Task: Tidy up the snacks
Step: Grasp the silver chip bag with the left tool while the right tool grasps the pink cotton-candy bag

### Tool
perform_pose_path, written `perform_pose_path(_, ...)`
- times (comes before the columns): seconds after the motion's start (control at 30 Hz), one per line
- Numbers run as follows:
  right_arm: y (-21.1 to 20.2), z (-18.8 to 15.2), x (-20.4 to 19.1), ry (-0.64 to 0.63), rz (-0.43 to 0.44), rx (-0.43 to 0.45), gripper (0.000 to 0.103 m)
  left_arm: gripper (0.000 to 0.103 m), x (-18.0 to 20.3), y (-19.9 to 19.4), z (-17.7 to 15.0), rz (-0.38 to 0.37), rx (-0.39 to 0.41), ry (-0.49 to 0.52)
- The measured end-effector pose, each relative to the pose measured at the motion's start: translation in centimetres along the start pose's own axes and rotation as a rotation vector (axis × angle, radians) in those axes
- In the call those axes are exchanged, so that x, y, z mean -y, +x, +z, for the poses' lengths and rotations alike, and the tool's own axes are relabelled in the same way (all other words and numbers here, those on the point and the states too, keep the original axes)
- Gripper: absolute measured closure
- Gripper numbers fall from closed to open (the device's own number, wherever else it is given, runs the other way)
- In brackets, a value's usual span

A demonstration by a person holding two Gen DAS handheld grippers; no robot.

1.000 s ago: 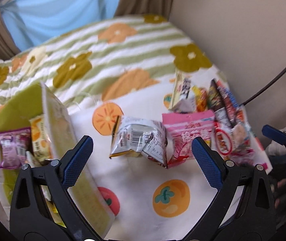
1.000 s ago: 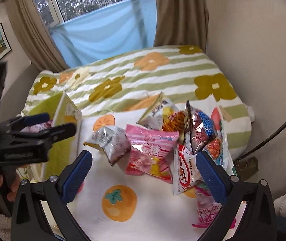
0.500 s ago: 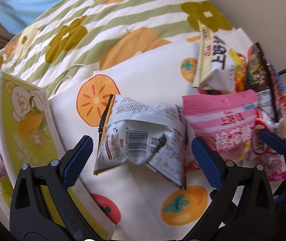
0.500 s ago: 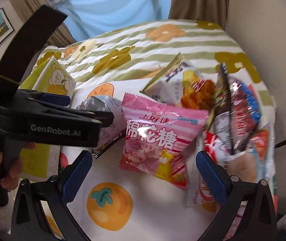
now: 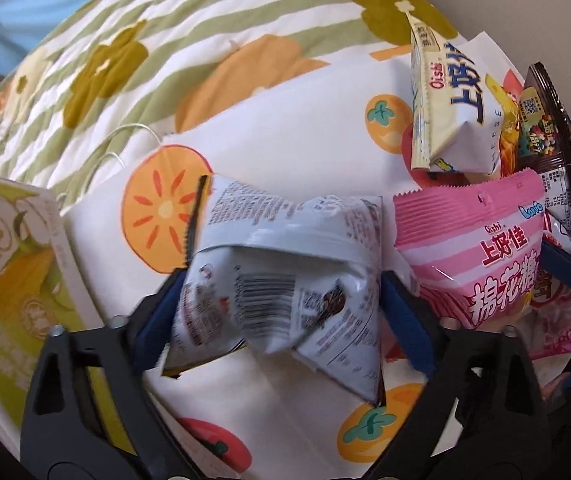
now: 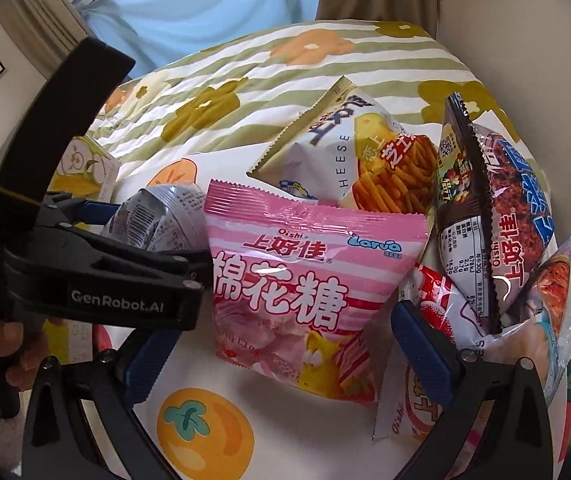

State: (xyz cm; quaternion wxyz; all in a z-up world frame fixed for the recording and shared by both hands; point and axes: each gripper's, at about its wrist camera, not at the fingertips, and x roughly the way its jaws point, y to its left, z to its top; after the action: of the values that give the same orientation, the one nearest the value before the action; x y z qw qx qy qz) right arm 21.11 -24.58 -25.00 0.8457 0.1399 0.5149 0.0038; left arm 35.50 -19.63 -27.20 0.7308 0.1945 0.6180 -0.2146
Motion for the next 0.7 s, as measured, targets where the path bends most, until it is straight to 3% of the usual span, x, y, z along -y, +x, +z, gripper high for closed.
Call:
perform_pose_path(0.13,-0.1,0.0,-0.1,0.0,-0.007,0.002,0.0,0.026,-0.6,-0.5,-0.2,-0.021,0.011,-0.032)
perform_pose_path(0.47,1.3,0.9,-0.3,-0.031,-0.036,0.003,0.001,0.027,-0.7,-2.5,-1.5,0.031,0.074,-0.058)
perform_pose_path(0.53,1.7,0.9,-0.2,-0.035,-0.033,-0.005,0.014,0.027,-0.9,-2.8,-1.7,0.035,0.08,-0.069)
perform_pose_path(0.7,1.9,0.7,-0.4,-0.048,-0.022,-0.007,0.035,0.027,-1.4,-3.6,-2.4,0.041,0.098,-0.106)
